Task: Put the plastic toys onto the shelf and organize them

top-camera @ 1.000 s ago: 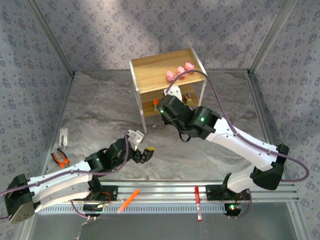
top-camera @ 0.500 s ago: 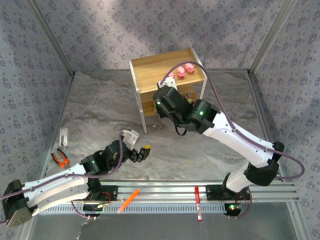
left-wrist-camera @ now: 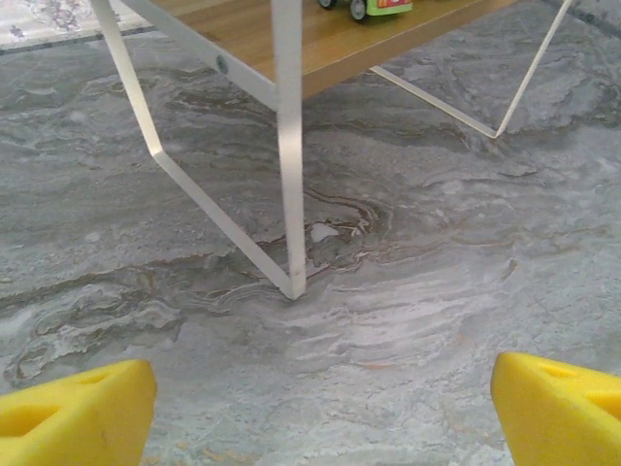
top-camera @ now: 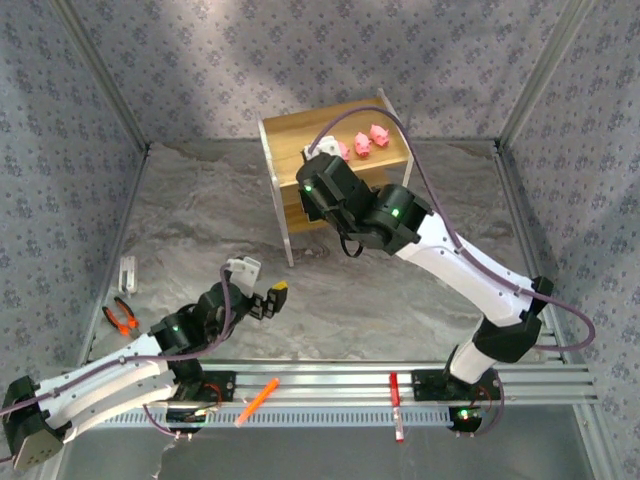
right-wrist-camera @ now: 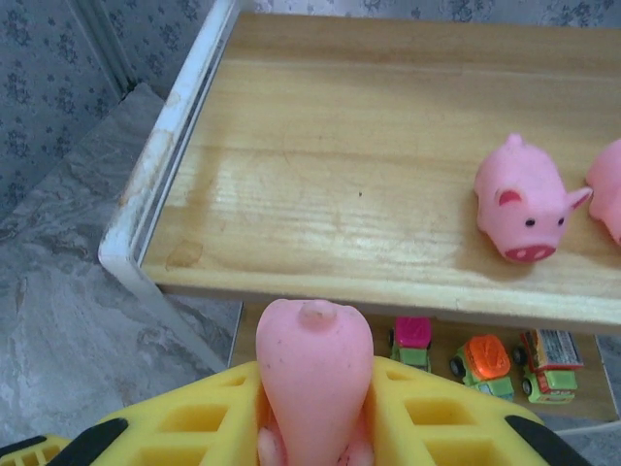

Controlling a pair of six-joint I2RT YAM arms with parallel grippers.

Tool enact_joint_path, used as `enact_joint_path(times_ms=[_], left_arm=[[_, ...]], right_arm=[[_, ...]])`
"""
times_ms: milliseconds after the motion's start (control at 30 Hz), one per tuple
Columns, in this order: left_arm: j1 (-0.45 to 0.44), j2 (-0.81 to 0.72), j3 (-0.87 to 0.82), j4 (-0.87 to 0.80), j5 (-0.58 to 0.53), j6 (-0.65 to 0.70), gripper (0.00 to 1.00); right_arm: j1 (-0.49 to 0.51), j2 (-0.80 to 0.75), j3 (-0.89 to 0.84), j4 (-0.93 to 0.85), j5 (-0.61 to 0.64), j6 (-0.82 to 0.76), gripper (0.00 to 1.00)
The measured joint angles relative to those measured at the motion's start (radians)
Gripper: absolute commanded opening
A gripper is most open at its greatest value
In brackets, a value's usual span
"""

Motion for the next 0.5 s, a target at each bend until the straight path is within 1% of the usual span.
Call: enact_joint_path(times_ms=[233,500], left_arm=[[0.019,-0.012,-0.004,-0.013,-0.006,-0.014,0.89],[0.022,-0.012,-0.005,-0.016,-0.006,-0.017,0.90]], right_arm=[[-0.032,0.060,0.080,-0.012,-0.024,-0.027,0.30],[-0.108,0.126,0.176,-0.052,-0.085,-0.045,0.31]])
